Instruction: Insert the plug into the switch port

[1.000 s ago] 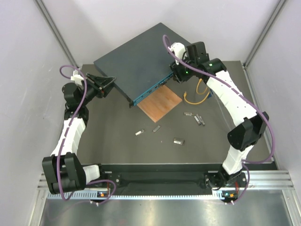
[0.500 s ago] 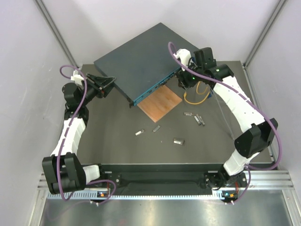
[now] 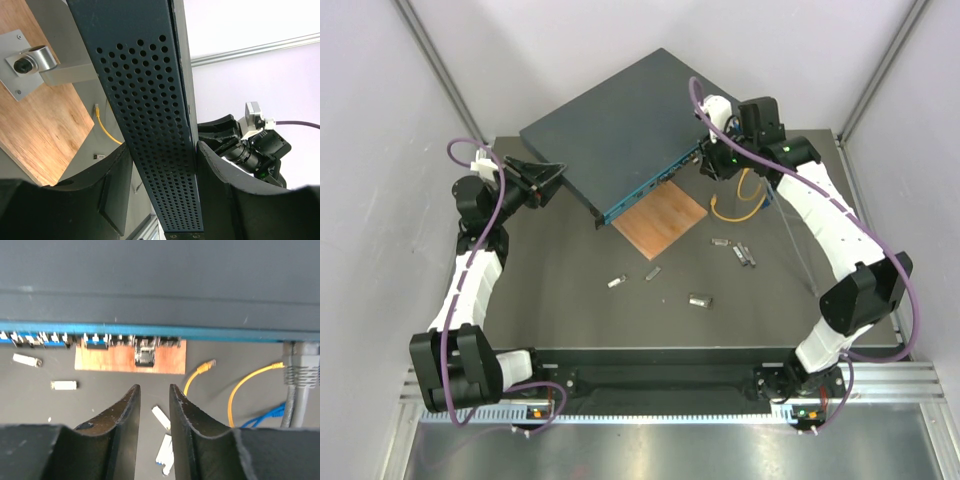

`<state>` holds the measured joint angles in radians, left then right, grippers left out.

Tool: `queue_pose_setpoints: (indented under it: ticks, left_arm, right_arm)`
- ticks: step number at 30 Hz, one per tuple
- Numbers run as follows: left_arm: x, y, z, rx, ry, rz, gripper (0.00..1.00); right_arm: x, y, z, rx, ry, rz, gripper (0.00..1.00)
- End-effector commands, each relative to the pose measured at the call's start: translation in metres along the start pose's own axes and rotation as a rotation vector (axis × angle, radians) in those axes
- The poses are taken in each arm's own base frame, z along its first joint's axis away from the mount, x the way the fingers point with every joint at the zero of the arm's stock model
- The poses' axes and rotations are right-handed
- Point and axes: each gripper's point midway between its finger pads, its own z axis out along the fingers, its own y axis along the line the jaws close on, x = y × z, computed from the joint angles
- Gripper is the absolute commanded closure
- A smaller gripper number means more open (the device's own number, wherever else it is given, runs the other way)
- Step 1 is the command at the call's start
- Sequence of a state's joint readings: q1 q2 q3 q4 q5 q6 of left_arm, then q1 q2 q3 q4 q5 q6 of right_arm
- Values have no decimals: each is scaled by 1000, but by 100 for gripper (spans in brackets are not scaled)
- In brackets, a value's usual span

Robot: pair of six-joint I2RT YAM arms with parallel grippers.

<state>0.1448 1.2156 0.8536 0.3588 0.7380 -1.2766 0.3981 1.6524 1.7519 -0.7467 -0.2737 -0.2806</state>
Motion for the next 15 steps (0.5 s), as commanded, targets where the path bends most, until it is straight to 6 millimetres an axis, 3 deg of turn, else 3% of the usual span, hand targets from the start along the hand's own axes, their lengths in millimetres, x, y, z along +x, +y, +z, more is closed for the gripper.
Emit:
queue_pose_setpoints:
  ticks: [1, 15]
  left_arm:
    - [-4, -17, 2, 60, -21, 150, 100]
    - [-4, -15, 3, 56, -20, 147, 100]
  right_arm:
    - [-35, -5, -9, 16, -127, 15, 72]
    - [-55, -3, 8, -16, -234, 79, 81]
